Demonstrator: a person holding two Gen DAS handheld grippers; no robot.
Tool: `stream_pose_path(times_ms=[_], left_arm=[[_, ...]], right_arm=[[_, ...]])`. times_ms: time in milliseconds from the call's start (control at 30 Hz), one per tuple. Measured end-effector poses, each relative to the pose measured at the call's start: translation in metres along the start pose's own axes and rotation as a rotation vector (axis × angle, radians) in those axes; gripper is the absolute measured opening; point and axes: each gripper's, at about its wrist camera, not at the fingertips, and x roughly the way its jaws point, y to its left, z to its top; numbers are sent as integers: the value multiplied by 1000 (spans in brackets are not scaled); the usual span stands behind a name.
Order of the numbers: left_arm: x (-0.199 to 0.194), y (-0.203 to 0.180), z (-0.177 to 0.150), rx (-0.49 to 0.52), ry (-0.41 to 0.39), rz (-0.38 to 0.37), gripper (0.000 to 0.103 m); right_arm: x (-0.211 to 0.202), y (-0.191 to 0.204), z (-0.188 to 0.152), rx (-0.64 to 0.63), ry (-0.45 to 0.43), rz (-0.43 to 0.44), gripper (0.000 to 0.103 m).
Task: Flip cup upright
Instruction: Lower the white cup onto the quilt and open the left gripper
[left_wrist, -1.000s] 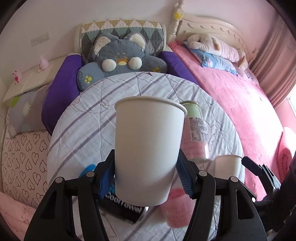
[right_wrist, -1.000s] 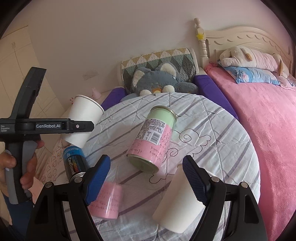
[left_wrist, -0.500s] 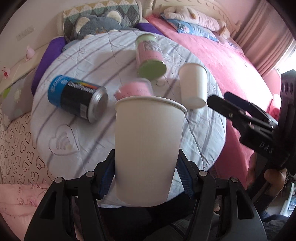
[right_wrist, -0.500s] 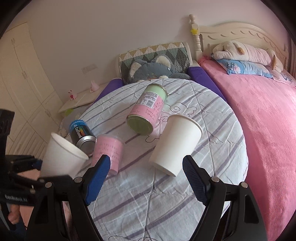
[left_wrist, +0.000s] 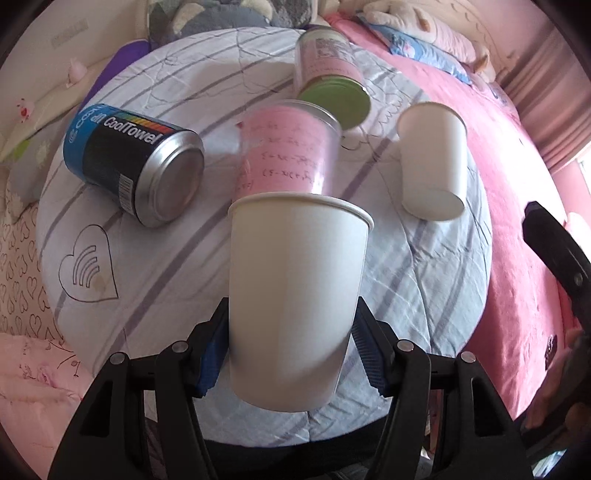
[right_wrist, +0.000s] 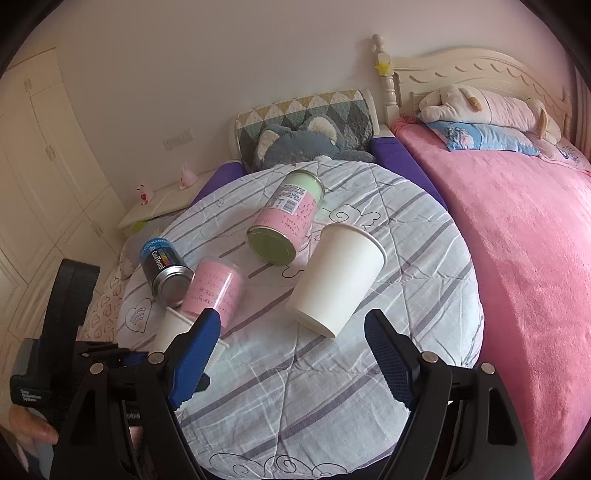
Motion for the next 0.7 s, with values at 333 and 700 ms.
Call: stream_pose_path(times_ms=[333, 700], left_arm=[[11, 5, 16, -46, -9, -2, 63], [0, -2, -23, -38, 1, -53, 63]], right_arm=[[14, -9, 2, 11, 30, -7, 82], [19, 5, -4, -12, 54, 11, 82]])
